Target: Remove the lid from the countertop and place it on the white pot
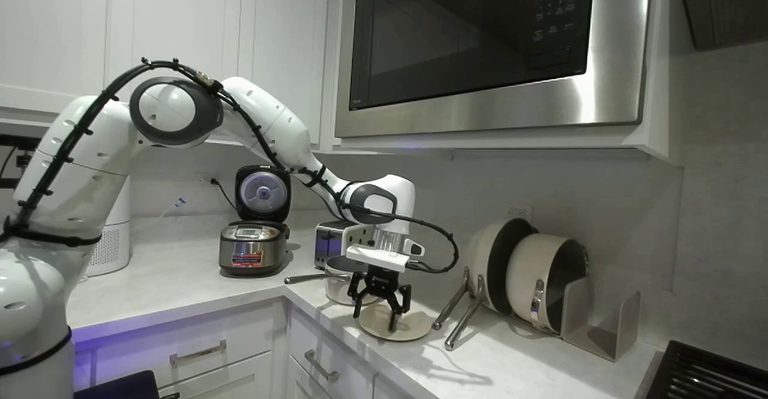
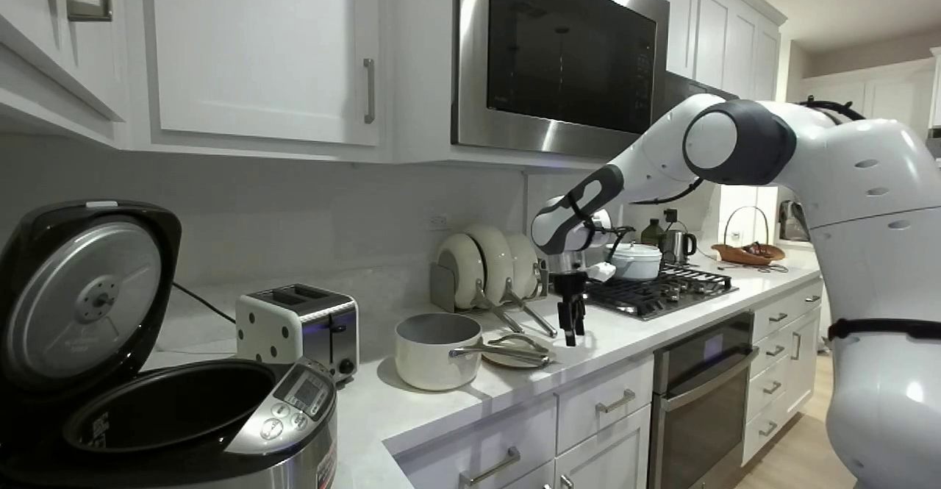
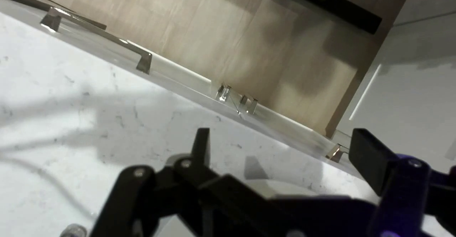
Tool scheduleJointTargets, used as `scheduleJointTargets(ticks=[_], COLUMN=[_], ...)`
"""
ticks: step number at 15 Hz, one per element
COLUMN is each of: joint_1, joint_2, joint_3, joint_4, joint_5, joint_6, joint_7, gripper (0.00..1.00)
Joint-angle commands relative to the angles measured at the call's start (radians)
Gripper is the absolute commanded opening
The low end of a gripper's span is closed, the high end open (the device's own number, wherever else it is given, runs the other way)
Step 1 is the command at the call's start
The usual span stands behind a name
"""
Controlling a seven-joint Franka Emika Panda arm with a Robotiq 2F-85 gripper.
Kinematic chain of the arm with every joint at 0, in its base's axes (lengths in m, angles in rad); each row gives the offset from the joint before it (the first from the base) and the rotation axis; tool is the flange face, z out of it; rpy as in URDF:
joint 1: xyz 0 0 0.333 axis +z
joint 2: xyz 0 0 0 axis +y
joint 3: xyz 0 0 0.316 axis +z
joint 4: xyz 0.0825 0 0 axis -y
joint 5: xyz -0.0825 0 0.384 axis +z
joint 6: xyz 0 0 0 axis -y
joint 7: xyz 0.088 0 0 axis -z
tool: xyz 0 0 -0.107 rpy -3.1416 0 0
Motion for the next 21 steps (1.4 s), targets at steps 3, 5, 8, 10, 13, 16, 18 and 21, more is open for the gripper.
scheduleJointTargets(ticks=[3,5,8,10,13,16,18,21], joint_1=[-0.019,-0.018,-0.018,-0.017,-0.019,-0.017,-0.018,-0.018], joint_2=[-0.020,-0.021,-0.020,-0.021,-0.026,-0.026,-0.021,-0.012], joint_3=[0.033,0.036,0.038,0.039,0.045,0.050,0.054,0.055], joint_4=[-0.059,-0.071,-0.084,-0.091,-0.087,-0.072,-0.056,-0.035], joint_5=[0.092,0.109,0.117,0.112,0.116,0.116,0.122,0.121], joint_6=[0.124,0.167,0.217,0.240,0.249,0.237,0.227,0.222], joint_7=[-0.017,-0.021,-0.023,-0.025,-0.032,-0.029,-0.028,-0.031], gripper=[1.00,1.00,1.00,1.00,1.00,1.00,1.00,1.00])
